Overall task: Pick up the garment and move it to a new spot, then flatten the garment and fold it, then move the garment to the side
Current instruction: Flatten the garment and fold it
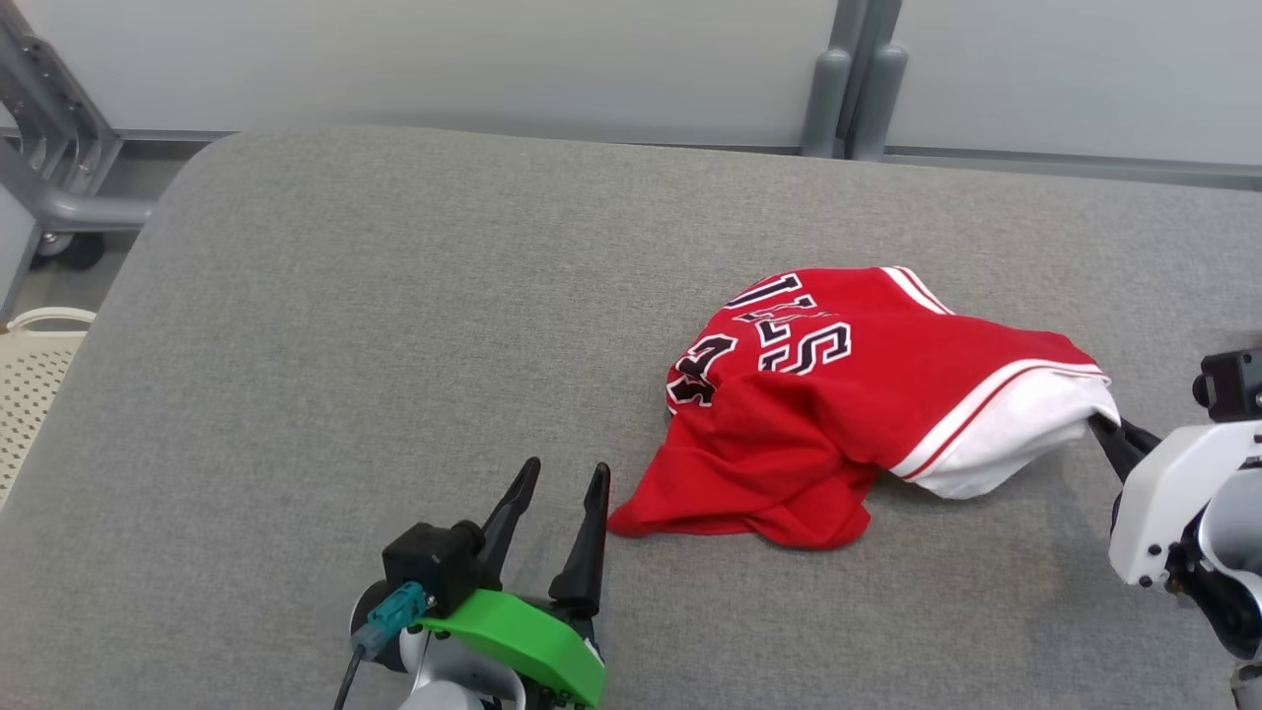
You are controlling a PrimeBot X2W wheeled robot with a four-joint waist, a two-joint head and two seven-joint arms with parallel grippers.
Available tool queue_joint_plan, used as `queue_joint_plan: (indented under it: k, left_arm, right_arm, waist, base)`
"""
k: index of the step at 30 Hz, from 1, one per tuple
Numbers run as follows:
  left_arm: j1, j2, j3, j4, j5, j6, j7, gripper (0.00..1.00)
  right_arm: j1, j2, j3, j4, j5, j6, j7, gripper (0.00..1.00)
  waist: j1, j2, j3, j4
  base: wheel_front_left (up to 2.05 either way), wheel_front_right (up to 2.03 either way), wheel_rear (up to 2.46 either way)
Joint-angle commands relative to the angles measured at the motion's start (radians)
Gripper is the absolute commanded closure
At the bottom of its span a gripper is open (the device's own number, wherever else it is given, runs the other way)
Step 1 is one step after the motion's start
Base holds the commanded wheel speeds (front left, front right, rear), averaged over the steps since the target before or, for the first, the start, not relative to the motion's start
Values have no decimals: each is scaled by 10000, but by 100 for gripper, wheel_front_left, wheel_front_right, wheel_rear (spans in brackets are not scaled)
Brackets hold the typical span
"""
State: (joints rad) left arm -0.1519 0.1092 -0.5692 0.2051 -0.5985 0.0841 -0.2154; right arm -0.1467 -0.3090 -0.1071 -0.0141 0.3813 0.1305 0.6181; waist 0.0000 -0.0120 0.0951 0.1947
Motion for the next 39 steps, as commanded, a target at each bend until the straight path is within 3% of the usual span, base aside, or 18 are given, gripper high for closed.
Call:
queue_joint_plan:
  k: [1, 10, 11, 12, 13, 21, 29, 39]
  left_arm:
    - [82, 107, -65, -42, -40, -146, 94, 0]
    - [-42, 745, -280, -365, 95, -479, 508, 0]
    - [-26, 809, -257, -397, 98, -458, 536, 0]
    - [-12, 859, -243, -434, 93, -434, 547, 0]
    - [10, 910, -215, -523, 79, -395, 586, 0]
    - [280, 1264, -186, -695, -40, -330, 825, 0]
    - [398, 1711, -418, -560, -167, -825, 1135, 0]
    - [42, 1867, -431, 234, -295, -1022, 1314, 0]
  right_arm:
    - [208, -146, 114, 57, -88, 3, -301, 100]
    - [1018, -642, 1127, 1252, -678, 2, -2965, 100]
    - [971, -637, 1184, 1468, -763, 0, -3303, 89]
    - [898, -637, 1265, 1705, -892, 2, -3614, 67]
    - [726, -559, 1416, 2130, -1100, 2, -4209, 0]
    - [219, -213, 1142, 2909, -1856, 2, -6006, 0]
    - [976, 802, 266, 1127, -2943, 2, -8060, 0]
    - [2247, 1963, -66, -454, -3588, 2, -8674, 0]
  waist:
    - [0, 120, 203, -328]
    - [0, 120, 499, -1077]
    - [0, 120, 533, -1151]
    - [0, 120, 559, -1213]
    - [0, 120, 592, -1320]
    - [0, 120, 607, -1708]
    - [0, 120, 764, -2222]
    - [0, 120, 954, -2925]
  base:
    - [0, 0, 0]
    - [0, 0, 0]
    - [0, 0, 0]
    - [0, 0, 0]
    - [0, 0, 0]
    - [0, 0, 0]
    - [0, 0, 0]
    - [0, 0, 0]
